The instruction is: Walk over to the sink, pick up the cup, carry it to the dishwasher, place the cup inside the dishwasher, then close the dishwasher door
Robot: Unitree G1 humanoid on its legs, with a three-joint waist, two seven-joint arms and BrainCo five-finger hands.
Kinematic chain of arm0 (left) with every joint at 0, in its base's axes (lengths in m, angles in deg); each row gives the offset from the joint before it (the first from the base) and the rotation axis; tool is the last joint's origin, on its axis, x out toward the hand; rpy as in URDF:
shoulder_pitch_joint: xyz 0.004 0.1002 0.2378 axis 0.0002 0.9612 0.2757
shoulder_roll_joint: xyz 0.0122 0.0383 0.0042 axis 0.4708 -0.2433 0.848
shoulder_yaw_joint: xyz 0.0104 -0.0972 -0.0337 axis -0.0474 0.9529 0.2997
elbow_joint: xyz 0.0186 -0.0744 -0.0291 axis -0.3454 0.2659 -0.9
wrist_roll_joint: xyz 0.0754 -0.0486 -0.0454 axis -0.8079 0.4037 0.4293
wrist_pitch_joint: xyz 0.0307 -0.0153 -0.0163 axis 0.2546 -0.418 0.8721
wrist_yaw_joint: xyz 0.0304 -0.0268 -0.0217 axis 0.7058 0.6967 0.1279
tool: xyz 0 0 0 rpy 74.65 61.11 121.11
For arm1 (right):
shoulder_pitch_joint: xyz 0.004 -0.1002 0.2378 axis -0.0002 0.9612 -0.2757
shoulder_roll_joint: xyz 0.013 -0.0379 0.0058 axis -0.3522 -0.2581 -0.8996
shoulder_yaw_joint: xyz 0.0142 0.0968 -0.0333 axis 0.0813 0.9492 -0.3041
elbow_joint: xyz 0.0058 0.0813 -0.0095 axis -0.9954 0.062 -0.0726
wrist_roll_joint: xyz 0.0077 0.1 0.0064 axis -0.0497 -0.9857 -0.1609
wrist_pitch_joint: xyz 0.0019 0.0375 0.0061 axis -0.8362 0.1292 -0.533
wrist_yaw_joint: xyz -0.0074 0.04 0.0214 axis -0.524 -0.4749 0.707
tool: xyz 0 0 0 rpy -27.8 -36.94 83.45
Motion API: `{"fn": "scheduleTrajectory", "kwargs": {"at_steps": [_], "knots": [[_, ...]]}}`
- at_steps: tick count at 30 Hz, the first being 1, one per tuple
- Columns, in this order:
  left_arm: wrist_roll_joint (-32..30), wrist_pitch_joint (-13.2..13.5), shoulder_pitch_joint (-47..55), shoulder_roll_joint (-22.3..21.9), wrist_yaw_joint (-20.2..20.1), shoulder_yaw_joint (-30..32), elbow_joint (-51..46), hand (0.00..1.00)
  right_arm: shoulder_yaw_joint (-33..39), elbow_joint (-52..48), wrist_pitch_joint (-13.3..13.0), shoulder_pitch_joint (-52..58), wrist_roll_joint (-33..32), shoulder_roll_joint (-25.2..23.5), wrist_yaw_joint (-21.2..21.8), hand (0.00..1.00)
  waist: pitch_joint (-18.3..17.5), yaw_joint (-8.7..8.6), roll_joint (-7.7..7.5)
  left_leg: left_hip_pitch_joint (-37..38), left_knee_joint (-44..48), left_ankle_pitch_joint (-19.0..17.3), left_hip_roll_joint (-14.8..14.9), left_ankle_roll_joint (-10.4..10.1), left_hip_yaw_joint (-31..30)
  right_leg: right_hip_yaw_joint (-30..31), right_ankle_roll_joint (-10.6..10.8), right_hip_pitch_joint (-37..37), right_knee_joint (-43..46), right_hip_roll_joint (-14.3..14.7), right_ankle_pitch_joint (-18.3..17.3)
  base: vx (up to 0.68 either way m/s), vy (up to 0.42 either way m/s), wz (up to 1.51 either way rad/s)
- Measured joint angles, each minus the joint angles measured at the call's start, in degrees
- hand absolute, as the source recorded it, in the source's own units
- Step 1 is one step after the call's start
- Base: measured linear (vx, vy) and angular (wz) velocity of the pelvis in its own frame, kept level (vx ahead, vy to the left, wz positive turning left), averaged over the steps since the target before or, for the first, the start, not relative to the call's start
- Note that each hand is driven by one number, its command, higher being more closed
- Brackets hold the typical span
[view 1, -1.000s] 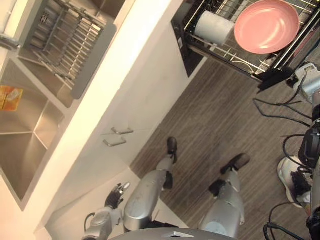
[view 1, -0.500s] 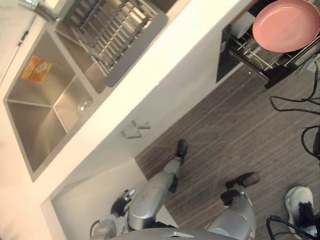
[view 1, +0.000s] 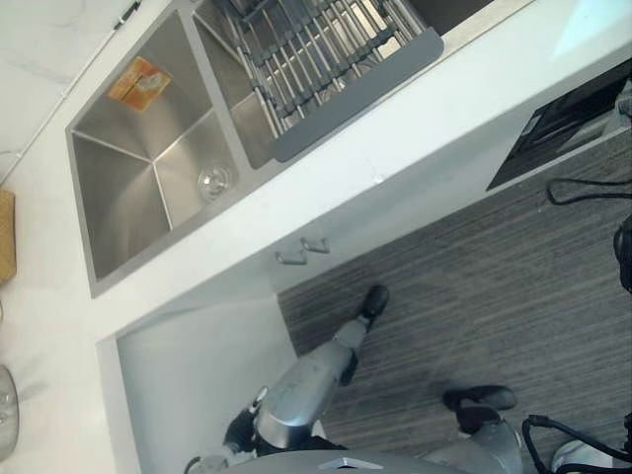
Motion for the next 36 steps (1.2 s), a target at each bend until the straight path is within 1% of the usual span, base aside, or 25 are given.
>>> {"fn": "scheduleTrajectory", "kwargs": {"at_steps": [1,3,4,5,7,10,11,13,14,16,17,18,20,22,23,25,26,27,28,29,30,31,33,34,36], "knots": [[0.0,0.5,0.0,0.0,-0.1,0.2,0.2,0.00,-1.8,-0.3,-1.6,0.0,3.7,0.1,0.2,0.00,0.0,0.06,0.00,0.0,0.1,-0.1,0.4,-0.1,-0.2,-0.4,-0.2,0.3,0.0,0.5,-0.3,-0.02,-0.092,0.01],[0.0,1.4,0.2,0.0,-0.9,1.6,0.7,0.00,-5.2,-0.4,-1.9,0.0,8.1,0.1,0.8,0.00,0.1,0.27,-0.10,-0.6,1.1,-0.6,1.4,-0.8,-0.4,-0.8,-0.5,0.4,-0.4,1.7,-0.4,-0.03,-0.129,-0.02],[0.0,2.0,0.4,0.2,-0.8,2.3,0.7,0.00,-6.7,-0.7,-1.9,0.0,8.8,0.1,1.4,0.00,0.1,0.37,-0.16,-0.8,1.3,-0.7,2.1,-0.9,-0.6,-1.1,-0.5,0.5,-0.7,2.6,-0.3,-0.03,-0.124,-0.03],[0.0,2.2,0.4,0.4,-0.7,2.3,0.7,0.00,-7.1,-0.8,-1.9,0.0,8.7,0.1,2.3,0.00,0.1,0.43,-0.19,-0.8,1.3,-0.7,2.5,-1.0,-0.7,-1.3,-0.6,0.6,-0.8,3.1,-0.3,-0.03,-0.168,-0.04],[0.4,3.3,0.4,1.2,-0.9,2.8,0.7,0.00,-8.5,-1.2,-1.8,0.0,5.3,-0.3,4.4,0.00,0.6,0.62,-0.75,-0.7,2.1,-1.2,4.1,-1.9,-1.1,-1.5,-1.1,1.3,-1.5,5.0,-0.7,-0.02,-0.165,-0.06],[1.4,4.1,0.4,1.2,-0.8,4.8,0.6,0.00,-8.1,-2.3,-1.8,0.3,2.7,-1.1,4.8,0.00,1.0,0.48,-1.32,0.3,2.1,-1.6,5.6,-2.6,-1.2,-1.6,-1.7,2.5,-2.3,6.9,-1.0,-0.02,-0.147,-0.12],[1.7,4.3,0.4,1.1,-0.7,6.1,0.4,0.00,-7.4,-4.3,-1.9,0.7,1.3,-1.2,4.7,0.00,1.4,0.23,-1.90,0.9,2.1,-1.7,6.4,-3.0,-1.2,-1.4,-1.9,2.9,-2.7,7.8,-1.1,-0.02,-0.136,-0.17],[3.0,4.0,0.4,1.3,-0.4,7.9,-0.4,0.00,-3.8,-9.1,-2.0,2.4,-1.5,-1.1,4.8,0.00,2.4,-0.97,-3.22,1.5,2.1,-1.7,7.7,-3.6,-1.1,-1.4,-2.2,3.6,-3.4,9.2,-1.3,-0.03,-0.128,-0.16],[3.5,3.9,0.4,1.5,0.0,9.3,-1.2,0.00,-0.6,-13.3,-2.8,5.3,-2.9,-1.0,4.8,0.00,3.1,-1.75,-4.16,2.2,2.1,-1.8,8.4,-3.9,-0.9,-1.3,-2.6,4.1,-3.8,10.0,-1.6,-0.04,-0.121,-0.15],[4.1,3.8,0.4,2.1,0.8,11.3,-3.0,0.00,6.0,-21.6,-4.6,11.9,-4.5,-2.0,4.9,0.00,5.0,-3.43,-6.94,3.5,2.2,-2.1,9.9,-4.5,-0.4,-0.9,-2.8,5.3,-4.7,11.8,-1.7,-0.05,-0.120,-0.18],[4.1,3.7,0.4,2.3,1.0,11.7,-3.5,0.00,8.4,-24.2,-5.1,14.5,-4.8,-2.5,5.2,0.00,5.1,-3.77,-7.61,3.6,2.1,-2.3,10.2,-4.7,-0.2,-0.7,-3.0,5.3,-5.0,12.2,-1.7,-0.06,-0.079,-0.23],[4.1,3.0,0.4,2.5,1.2,13.1,-4.8,0.00,13.5,-30.0,-6.2,20.5,-5.3,-3.8,6.0,0.00,5.4,-4.06,-8.89,4.2,2.1,-2.4,10.7,-4.8,0.3,0.2,-3.3,5.4,-5.7,13.0,-1.4,-0.06,-0.056,-0.23],[4.7,2.7,0.4,2.6,2.0,14.8,-5.1,0.00,20.2,-37.3,-8.6,30.6,-5.8,-8.4,6.2,0.00,5.2,-4.81,-10.04,5.9,2.0,-2.5,11.1,-5.0,1.3,1.0,-3.3,6.7,-6.9,13.8,-0.9,-0.06,-0.042,-0.30],[5.4,2.7,1.1,3.0,2.9,18.3,-5.0,0.00,24.4,-41.9,-11.2,43.8,-5.9,-18.1,7.3,0.00,3.2,-5.98,-12.23,7.5,1.9,-3.0,11.8,-5.1,3.1,2.3,-3.2,7.9,-9.6,15.3,0.2,-0.06,-0.029,-0.33],[5.6,2.7,1.2,3.2,3.1,19.0,-5.0,0.00,25.1,-41.8,-11.4,46.9,-6.3,-20.6,7.3,0.00,2.5,-6.20,-12.80,7.7,1.9,-3.3,12.0,-5.1,3.2,2.4,-3.2,8.1,-10.2,15.8,0.3,-0.05,-0.033,-0.21],[5.8,3.0,1.3,3.3,4.3,21.9,-4.9,0.00,25.7,-38.4,-12.2,58.8,-6.9,-29.0,6.9,0.00,0.8,-6.98,-15.18,9.4,1.9,-4.1,12.7,-5.2,4.1,3.1,-3.0,9.7,-12.1,17.2,0.8,-0.04,-0.038,-0.19],[5.8,3.1,1.3,3.3,4.6,22.3,-4.9,0.00,25.7,-36.6,-12.6,61.3,-6.9,-30.7,6.7,0.00,0.1,-7.17,-15.77,9.4,1.9,-4.2,12.8,-5.3,4.3,3.2,-3.0,9.8,-12.5,17.4,1.0,-0.04,-0.030,-0.11],[5.8,3.2,1.2,3.2,5.7,22.4,-4.9,0.00,27.5,-31.6,-13.5,65.9,-8.1,-34.3,5.5,0.00,-0.6,-7.59,-16.62,10.2,1.9,-4.2,13.0,-5.3,4.3,3.1,-3.0,11.0,-13.9,18.2,1.8,-0.03,-0.038,-0.03],[5.8,3.3,1.2,3.0,6.7,22.4,-4.8,0.00,32.1,-24.1,-14.8,70.4,-11.1,-37.9,4.5,0.00,-1.1,-7.87,-17.20,11.5,1.9,-4.3,13.0,-5.3,4.3,2.8,-2.8,13.1,-15.8,19.1,2.8,-0.02,-0.030,0.02],[5.8,3.4,1.2,2.8,7.0,22.4,-4.6,0.00,34.8,-20.4,-15.2,72.2,-13.2,-39.5,4.1,0.00,-1.4,-8.03,-17.46,12.0,1.9,-4.4,13.0,-5.3,4.3,2.6,-2.7,14.0,-16.6,19.4,3.2,-0.03,-0.030,0.07],[5.8,4.3,1.2,2.4,7.7,22.7,-3.8,0.00,39.9,-13.9,-17.6,76.0,-15.6,-42.1,3.2,0.00,-1.9,-8.34,-17.89,13.0,1.9,-5.0,13.0,-5.4,4.2,2.1,-2.5,15.6,-18.1,20.1,3.7,-0.05,-0.008,0.11],[5.4,5.0,1.2,1.8,8.3,24.2,-2.8,0.00,43.6,-10.0,-19.2,80.1,-19.1,-44.2,2.7,0.00,-2.6,-8.93,-18.52,13.4,2.0,-5.1,13.0,-5.4,4.0,1.7,-2.3,16.5,-19.4,20.6,4.0,-0.06,-0.006,0.10],[3.5,5.5,1.2,1.7,9.5,24.8,-1.7,0.00,46.9,-7.4,-21.0,85.1,-21.1,-46.4,1.0,0.00,-3.6,-9.64,-19.35,13.1,1.9,-5.2,13.1,-5.4,3.6,1.4,-2.4,16.8,-20.7,21.2,4.1,-0.08,-0.002,0.04],[2.9,5.6,1.2,1.7,9.7,24.8,-1.5,0.00,47.5,-7.3,-21.2,86.0,-21.3,-46.7,0.4,0.00,-3.7,-9.75,-19.44,13.1,1.9,-5.2,13.1,-5.5,3.5,1.4,-2.5,16.8,-20.9,21.3,4.2,-0.11,0.001,0.03],[-0.1,5.7,1.2,1.8,10.5,24.7,-1.1,0.00,48.1,-7.6,-21.3,86.9,-25.3,-46.7,-2.0,0.00,-4.3,-10.09,-19.42,12.1,1.9,-5.4,13.2,-5.5,3.2,1.3,-2.5,17.2,-22.4,22.2,4.6,-0.15,-0.004,0.13]]}}
